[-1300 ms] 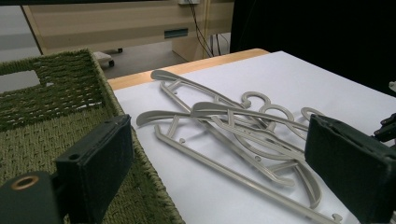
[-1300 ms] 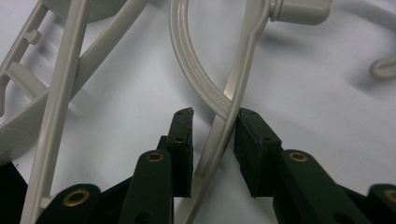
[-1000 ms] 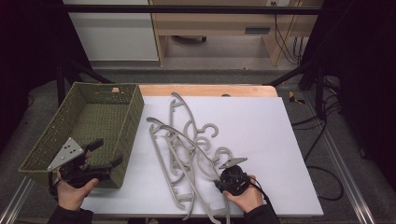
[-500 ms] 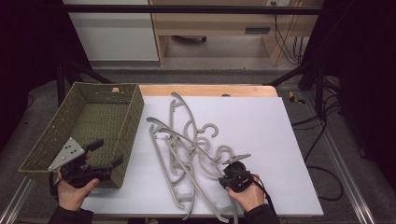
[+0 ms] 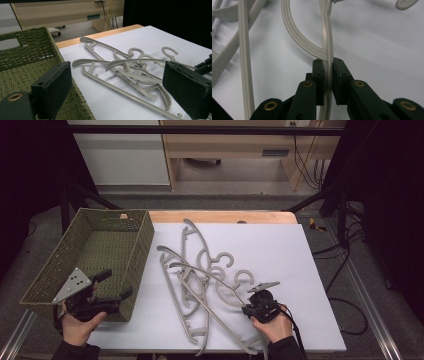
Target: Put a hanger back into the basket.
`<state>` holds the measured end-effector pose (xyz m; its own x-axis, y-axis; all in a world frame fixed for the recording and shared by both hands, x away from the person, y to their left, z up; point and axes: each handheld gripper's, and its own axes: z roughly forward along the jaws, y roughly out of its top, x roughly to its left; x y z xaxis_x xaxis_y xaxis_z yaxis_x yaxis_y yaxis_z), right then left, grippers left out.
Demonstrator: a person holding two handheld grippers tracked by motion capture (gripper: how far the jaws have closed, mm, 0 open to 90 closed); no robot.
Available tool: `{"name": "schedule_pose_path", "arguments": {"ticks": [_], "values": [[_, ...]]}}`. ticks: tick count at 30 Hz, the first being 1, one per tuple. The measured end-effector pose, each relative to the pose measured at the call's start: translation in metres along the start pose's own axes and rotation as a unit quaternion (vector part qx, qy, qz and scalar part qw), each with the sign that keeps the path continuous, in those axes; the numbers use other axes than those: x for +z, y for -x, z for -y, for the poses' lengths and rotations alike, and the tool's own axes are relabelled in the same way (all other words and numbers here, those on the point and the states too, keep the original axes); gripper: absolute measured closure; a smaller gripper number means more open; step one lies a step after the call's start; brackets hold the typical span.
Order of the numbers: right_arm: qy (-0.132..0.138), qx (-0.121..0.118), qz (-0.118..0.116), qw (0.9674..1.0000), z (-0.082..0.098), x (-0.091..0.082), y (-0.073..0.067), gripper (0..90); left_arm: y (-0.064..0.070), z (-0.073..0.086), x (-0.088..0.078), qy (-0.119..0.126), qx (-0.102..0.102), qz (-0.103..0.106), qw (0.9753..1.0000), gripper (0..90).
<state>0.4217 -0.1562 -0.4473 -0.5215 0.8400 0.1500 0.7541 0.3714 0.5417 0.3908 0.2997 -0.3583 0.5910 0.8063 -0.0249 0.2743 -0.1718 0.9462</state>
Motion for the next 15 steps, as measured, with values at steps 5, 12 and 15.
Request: {"name": "schedule_pose_path", "arguments": {"ticks": [5,12,15], "values": [[0.02,0.0,-0.017,0.9997,-0.002,-0.013,0.006,81.5,0.002,0.0,0.001,-0.002,0.001,0.003,1.0,8.5],[0.037,-0.027,-0.035,0.9984,-0.003,-0.02,0.014,81.5,0.009,-0.002,0.005,-0.01,0.008,0.015,0.9998,8.5],[0.038,-0.047,-0.039,0.9974,-0.005,-0.024,0.014,81.5,0.019,-0.005,0.009,-0.022,0.014,0.026,0.9993,8.6]]}}
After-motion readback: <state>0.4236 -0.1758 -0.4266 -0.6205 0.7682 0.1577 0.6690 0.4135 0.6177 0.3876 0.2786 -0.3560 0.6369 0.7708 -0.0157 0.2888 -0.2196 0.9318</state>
